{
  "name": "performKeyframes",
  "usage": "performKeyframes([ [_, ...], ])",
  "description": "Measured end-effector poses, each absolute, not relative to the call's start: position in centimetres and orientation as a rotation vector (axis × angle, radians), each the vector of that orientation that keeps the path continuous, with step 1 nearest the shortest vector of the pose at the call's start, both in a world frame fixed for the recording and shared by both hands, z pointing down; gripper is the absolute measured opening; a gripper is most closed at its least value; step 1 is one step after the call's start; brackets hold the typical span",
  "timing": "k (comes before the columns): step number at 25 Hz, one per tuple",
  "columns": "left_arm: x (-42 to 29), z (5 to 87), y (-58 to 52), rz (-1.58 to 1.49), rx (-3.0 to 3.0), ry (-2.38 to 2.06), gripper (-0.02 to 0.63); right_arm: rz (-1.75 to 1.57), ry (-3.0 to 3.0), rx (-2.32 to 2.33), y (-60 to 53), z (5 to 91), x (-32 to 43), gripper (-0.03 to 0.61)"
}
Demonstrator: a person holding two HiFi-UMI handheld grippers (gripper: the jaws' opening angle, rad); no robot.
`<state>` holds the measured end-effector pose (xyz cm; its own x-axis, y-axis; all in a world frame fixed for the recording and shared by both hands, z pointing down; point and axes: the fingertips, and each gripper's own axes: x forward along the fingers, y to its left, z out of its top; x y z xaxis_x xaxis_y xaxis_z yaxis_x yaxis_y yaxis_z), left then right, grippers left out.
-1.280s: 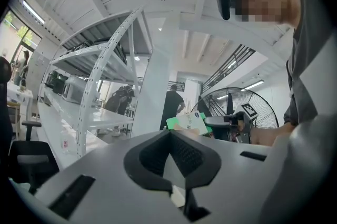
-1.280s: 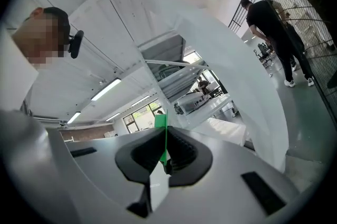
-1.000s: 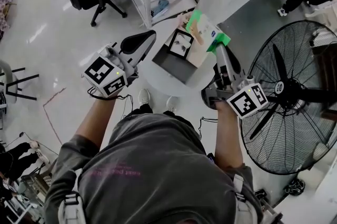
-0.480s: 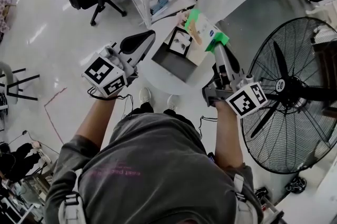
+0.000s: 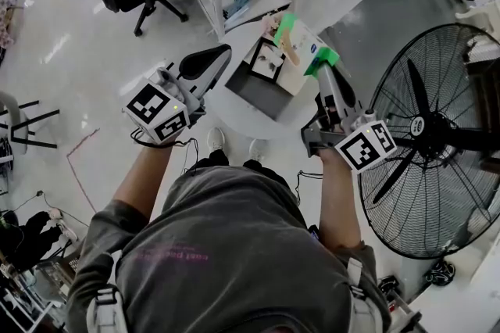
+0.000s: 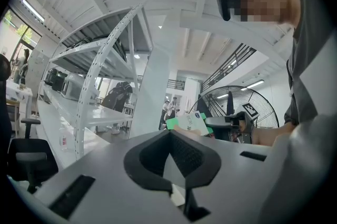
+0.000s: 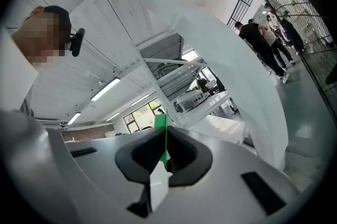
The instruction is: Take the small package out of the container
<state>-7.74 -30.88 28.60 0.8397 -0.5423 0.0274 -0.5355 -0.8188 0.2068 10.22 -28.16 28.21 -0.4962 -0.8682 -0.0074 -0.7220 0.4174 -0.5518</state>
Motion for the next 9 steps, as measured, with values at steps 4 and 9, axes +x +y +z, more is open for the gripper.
performKeyframes([
  [4, -7.39, 28.67, -31.01, -0.048, 2.815, -0.826, 0.006, -0.720, 2.384, -1.384, -28.36, 28.60, 10.38, 0.023],
  [9, -7.15, 28.77, -31.55, -0.045, 2.816, -0.822, 0.006, -0.721, 2.390, -1.380, -28.87, 28.74, 10.39, 0.023],
])
